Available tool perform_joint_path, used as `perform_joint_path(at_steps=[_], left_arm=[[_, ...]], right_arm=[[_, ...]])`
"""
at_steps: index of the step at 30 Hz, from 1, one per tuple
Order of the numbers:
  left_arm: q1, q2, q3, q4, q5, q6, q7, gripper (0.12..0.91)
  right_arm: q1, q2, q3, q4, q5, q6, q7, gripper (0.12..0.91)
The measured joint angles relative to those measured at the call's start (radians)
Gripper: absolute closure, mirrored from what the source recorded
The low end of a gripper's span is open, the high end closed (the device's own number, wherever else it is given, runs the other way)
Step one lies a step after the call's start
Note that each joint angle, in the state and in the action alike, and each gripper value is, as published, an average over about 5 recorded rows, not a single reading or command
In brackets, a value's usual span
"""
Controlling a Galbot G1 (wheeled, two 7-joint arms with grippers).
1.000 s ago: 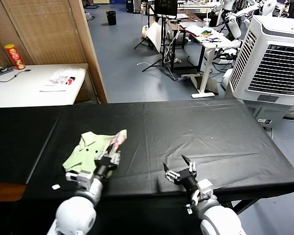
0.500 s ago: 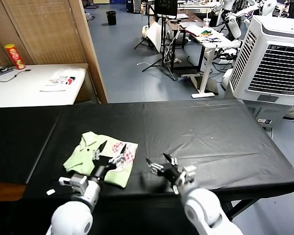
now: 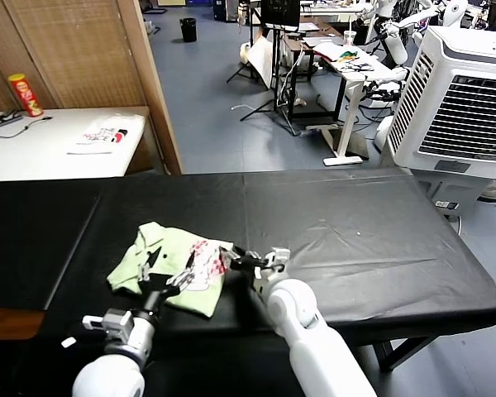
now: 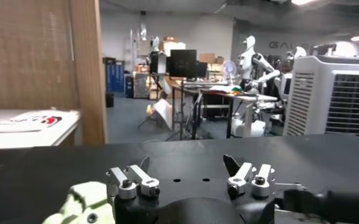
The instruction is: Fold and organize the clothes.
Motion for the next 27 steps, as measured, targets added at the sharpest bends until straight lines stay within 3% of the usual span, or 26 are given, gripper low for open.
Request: perform_joint_path(at_steps=[6,10,15,18,21,24,27], left_arm=[[0.004,0.000,-0.017,0.006,-0.003,-0.017,0.000,0.232],[0.008,-0.002,-0.025,0.013,-0.003,-0.029,0.000,0.232],[0.010,-0.001,-0.033,0.028,-0.004,-0.064,-0.001,0.232],[0.015,0.003,-0.039,0.039,-0.004,-0.090,-0.001,0.232],[0.020,0.009,-0.046,0.054,0.000,-0.121,-0.001,0.232],[0.024,0.012,-0.050,0.064,0.006,-0.134,-0.006,0.232],[0.034,0.018,-0.048,0.060,0.001,-0.126,-0.017,0.232]], right_arm=[[0.041,-0.003,0.003,-0.050,-0.061,0.014,-0.051,0.874],[0.082,-0.038,-0.004,-0.090,-0.152,0.066,-0.122,0.900],[0.173,-0.126,-0.037,-0.192,-0.362,0.188,-0.280,0.902],[0.212,-0.189,-0.051,-0.243,-0.492,0.278,-0.359,0.841],[0.204,-0.252,-0.047,-0.234,-0.555,0.350,-0.385,0.688],[0.147,-0.314,-0.027,-0.156,-0.567,0.390,-0.371,0.521],[0.032,-0.368,0.016,-0.025,-0.559,0.407,-0.318,0.372]])
